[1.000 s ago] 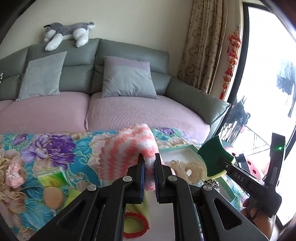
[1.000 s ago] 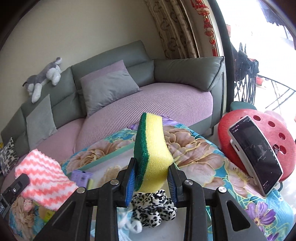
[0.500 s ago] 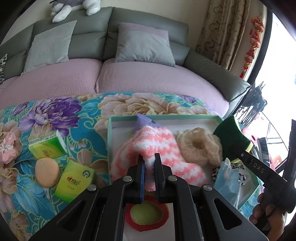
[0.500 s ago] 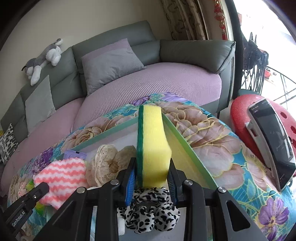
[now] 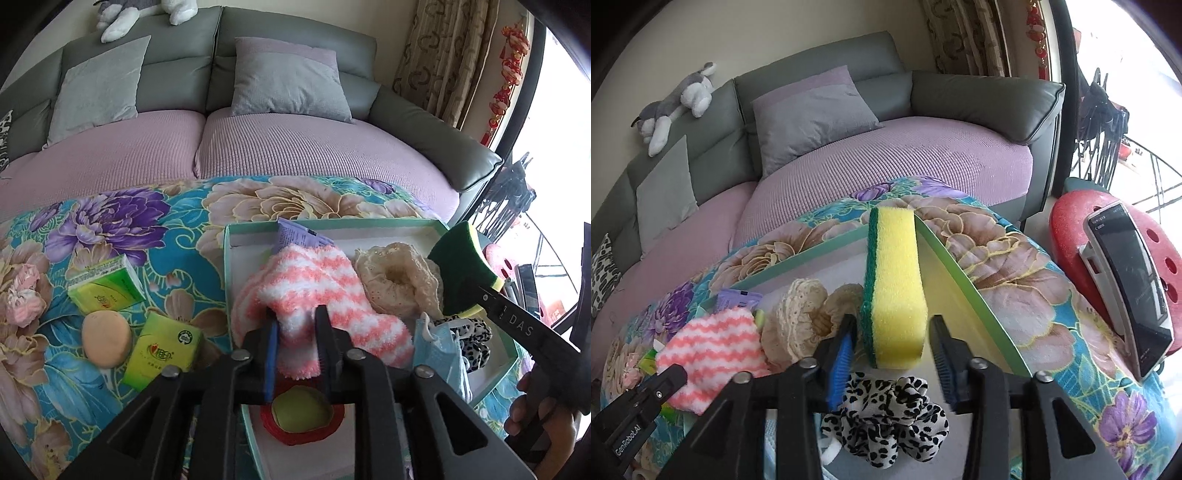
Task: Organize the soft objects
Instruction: 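Open both tools to drop the cloth and sponge into the tray, then withdraw both open tools from the tray back toward the pile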
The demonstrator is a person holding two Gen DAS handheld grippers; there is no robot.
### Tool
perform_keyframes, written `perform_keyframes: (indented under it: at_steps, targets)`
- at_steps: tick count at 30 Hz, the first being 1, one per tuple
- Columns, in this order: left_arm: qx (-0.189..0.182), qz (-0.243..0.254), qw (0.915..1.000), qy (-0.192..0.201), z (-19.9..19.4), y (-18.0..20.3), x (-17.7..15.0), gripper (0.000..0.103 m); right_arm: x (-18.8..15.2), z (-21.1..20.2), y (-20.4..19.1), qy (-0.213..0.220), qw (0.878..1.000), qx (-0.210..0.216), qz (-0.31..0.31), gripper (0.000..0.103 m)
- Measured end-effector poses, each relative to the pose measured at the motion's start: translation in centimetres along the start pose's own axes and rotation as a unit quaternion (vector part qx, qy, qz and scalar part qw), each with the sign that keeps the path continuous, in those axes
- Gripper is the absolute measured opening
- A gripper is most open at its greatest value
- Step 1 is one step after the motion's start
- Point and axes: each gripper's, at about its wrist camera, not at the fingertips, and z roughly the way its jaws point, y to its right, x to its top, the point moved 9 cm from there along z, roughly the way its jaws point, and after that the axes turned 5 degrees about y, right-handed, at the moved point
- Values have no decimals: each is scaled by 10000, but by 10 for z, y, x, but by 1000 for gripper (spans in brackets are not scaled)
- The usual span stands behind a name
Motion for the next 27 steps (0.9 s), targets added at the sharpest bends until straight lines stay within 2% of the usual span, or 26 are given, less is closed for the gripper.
perform_keyframes:
  at_steps: [3,10,17,19,20,21,22,27]
  targets:
    - [26,29,9999,136,-15,-1,7,40,6,-11,-6,81,9999,18,-111,69]
    - [243,-85,9986,468,-46,-20,23,57,10,-33,-18,-1,9989,-123,-447,75]
    - [677,-145,9970,340,-46,-43,16,72,-1,-39,-30,-335,9976,-42,-600,80]
    - [733,-155,9967,304,-43,-46,14,78,-4,-37,-34,-387,9968,-46,-694,83]
    - [768,-154,9965,289,-42,-48,13,87,-5,-36,-35,-417,9965,-58,-718,85]
    - [815,-154,9961,290,-41,-50,12,95,-7,-34,-36,-448,9963,-105,-722,92]
    - [883,-152,9955,295,-39,-52,11,97,-7,-33,-35,-461,9962,-147,-729,102]
    - [1101,-206,9935,215,-32,-63,6,97,-10,-28,-34,-510,9960,-227,-703,103]
